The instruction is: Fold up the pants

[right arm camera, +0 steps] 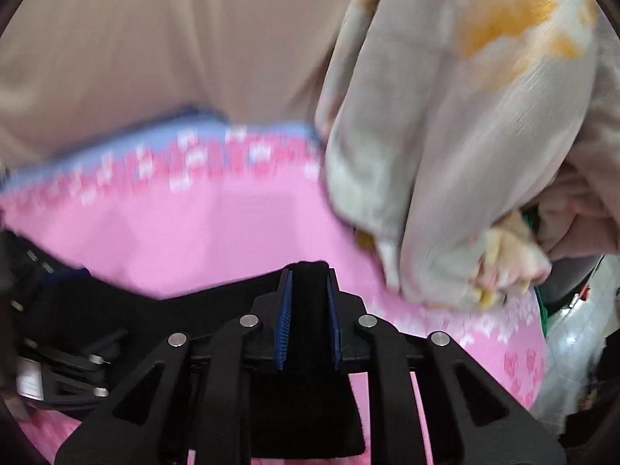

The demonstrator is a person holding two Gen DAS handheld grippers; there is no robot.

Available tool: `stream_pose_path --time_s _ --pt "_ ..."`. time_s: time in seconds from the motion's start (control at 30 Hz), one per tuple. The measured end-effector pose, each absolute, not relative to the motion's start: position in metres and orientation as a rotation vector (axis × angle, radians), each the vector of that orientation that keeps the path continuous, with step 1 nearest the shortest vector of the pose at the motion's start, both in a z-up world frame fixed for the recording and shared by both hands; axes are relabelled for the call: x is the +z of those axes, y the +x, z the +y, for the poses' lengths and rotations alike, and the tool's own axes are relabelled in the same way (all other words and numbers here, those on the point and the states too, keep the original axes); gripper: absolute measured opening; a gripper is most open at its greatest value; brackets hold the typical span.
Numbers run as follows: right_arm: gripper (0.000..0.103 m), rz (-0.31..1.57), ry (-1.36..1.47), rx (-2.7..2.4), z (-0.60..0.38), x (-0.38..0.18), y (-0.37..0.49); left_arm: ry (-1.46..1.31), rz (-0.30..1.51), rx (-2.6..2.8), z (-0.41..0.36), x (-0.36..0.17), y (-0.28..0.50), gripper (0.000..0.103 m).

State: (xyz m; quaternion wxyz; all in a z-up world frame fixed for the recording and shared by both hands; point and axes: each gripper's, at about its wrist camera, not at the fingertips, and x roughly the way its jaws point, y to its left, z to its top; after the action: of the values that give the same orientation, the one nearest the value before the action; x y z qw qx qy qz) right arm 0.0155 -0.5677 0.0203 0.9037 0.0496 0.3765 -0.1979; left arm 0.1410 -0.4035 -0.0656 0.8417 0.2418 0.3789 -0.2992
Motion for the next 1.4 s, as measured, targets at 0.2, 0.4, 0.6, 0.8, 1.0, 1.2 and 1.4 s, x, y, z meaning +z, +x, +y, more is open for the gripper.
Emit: stream_pose_path --time_s 0.2,0.4,0.6,0.8,1.0,1.2,1.4 --pt "0.026 0.911 0.212 -0.415 -0.597 -0.033 0.025 0.487 0.841 -0.644 -0.412 -0.065 0.166 0.085" --pt "0.048 0.776 0.086 -0.399 -0.541 0.034 0.011 0.347 0.761 -0.626 -0.328 -0.003 0.160 0.085" --pt "0.074 0.851 -0.073 0.078 -0.388 0.038 0.082 0.382 0.710 -0.390 -0.185 0.030 0.169 0.087" --pt "0.072 0.915 -0.232 0.428 -0.202 -0.001 0.184 0.257 0.804 -0.074 -0.044 0.013 0.206 0.087" --pt "0.057 0.982 -0.249 0.577 -0.101 -0.033 0.261 0.231 0.844 -0.010 0.017 -0.002 0.216 0.087" --pt "0.006 0.989 -0.305 0.617 -0.055 -0.043 0.278 0.338 0.938 -0.028 0.014 -0.049 0.235 0.087" --pt "0.007 1.001 -0.265 0.541 -0.061 -0.043 0.311 0.419 0.867 0.015 0.002 -0.063 0.272 0.096"
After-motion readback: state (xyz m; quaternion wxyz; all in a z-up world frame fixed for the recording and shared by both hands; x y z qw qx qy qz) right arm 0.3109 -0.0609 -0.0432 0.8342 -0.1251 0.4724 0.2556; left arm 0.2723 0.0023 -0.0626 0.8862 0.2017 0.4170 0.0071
